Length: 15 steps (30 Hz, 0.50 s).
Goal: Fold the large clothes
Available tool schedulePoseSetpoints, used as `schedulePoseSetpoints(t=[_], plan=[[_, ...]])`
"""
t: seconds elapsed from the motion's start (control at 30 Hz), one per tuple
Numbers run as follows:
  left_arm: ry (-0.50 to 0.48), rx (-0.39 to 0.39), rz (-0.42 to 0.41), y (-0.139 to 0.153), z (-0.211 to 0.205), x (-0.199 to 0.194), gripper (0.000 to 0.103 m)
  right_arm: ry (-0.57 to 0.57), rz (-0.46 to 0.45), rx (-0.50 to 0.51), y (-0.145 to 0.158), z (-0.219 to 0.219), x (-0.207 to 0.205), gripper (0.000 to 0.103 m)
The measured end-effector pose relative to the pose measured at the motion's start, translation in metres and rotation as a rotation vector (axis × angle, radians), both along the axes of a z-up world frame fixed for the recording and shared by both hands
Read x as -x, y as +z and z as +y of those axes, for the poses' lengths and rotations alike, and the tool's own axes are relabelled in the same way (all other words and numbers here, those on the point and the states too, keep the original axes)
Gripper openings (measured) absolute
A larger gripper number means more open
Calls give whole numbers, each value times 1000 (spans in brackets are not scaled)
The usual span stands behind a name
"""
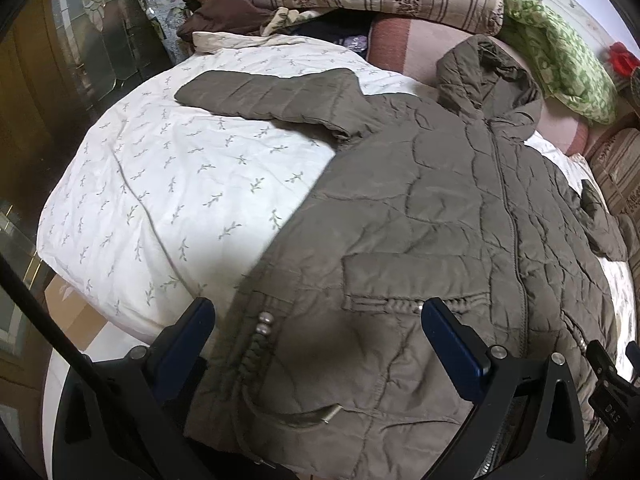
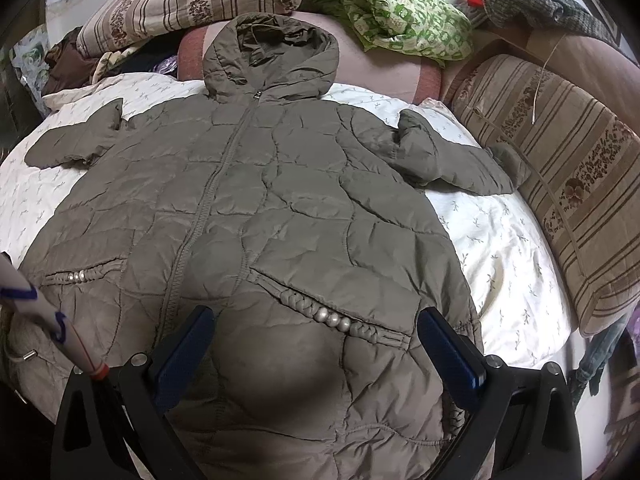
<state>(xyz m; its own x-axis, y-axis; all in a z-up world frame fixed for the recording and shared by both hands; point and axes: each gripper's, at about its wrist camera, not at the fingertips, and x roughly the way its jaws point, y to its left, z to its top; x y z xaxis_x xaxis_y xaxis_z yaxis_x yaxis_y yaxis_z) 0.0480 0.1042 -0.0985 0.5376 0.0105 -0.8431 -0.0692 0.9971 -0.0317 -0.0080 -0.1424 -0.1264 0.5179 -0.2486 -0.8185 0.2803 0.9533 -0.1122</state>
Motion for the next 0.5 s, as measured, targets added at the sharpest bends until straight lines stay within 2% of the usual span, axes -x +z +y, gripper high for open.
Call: schedulePoseSetpoints(t=[0.37, 0.5], plan=[[34, -12, -18, 2, 29, -20, 103, 23, 32, 14, -5, 11, -9, 103], [74, 7, -67, 15, 58, -41, 103, 29, 38, 12, -5, 13, -15, 103]])
